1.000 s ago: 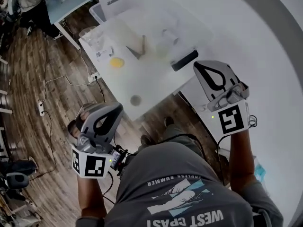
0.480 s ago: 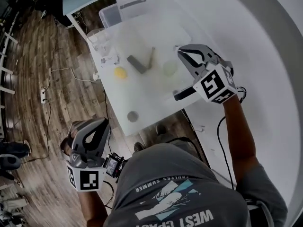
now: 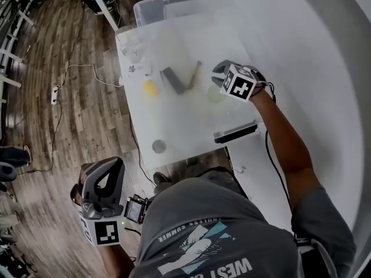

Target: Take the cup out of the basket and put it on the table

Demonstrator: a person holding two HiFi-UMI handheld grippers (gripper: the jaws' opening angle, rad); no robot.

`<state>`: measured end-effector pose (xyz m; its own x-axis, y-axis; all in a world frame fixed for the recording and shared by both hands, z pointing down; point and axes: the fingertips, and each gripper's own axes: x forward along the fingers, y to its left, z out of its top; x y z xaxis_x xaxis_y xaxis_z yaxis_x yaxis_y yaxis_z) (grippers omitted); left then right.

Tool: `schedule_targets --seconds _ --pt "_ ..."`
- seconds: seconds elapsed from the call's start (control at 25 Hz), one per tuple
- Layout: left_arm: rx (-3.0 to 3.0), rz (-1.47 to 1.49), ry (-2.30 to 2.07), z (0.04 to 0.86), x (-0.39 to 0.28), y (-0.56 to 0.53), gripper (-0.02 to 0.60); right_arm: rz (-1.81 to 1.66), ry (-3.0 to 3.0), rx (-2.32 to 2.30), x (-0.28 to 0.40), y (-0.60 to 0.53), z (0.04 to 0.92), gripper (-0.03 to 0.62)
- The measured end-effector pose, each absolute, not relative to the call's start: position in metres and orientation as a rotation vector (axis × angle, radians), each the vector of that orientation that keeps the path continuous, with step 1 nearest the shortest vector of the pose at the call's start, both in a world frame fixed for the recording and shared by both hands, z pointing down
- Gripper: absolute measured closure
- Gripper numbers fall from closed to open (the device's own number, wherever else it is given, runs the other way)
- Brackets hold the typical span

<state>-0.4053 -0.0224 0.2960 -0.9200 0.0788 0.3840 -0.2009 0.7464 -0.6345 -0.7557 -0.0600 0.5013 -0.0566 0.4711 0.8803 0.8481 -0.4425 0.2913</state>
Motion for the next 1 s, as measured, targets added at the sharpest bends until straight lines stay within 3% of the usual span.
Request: schedule_targets --seconds 0.24,0.52,0.6,1.0 --pt "0.012 0.919 -2.541 0.309 -0.407 -0.009 0.555 -1.497 -1.143 -1.760 -0.772 -0.069 0.594 0.523" --pt "0.021 0.906 -2.538 0.316 -0.419 0.001 0.555 -1.517 -0.975 -1.617 -0.779 -0.092 0.642 0.523" --pt "0.032 0.913 -2.548 0.312 -0.422 0.001 0.555 -1.536 -0.997 -1.600 -0.785 -0.090 0.637 0.563" --pt "0.056 0.937 -2.583 0.307 -0.398 0.014 0.555 -1.536 -1.323 -1.656 -0.771 -0.055 0.540 0.568"
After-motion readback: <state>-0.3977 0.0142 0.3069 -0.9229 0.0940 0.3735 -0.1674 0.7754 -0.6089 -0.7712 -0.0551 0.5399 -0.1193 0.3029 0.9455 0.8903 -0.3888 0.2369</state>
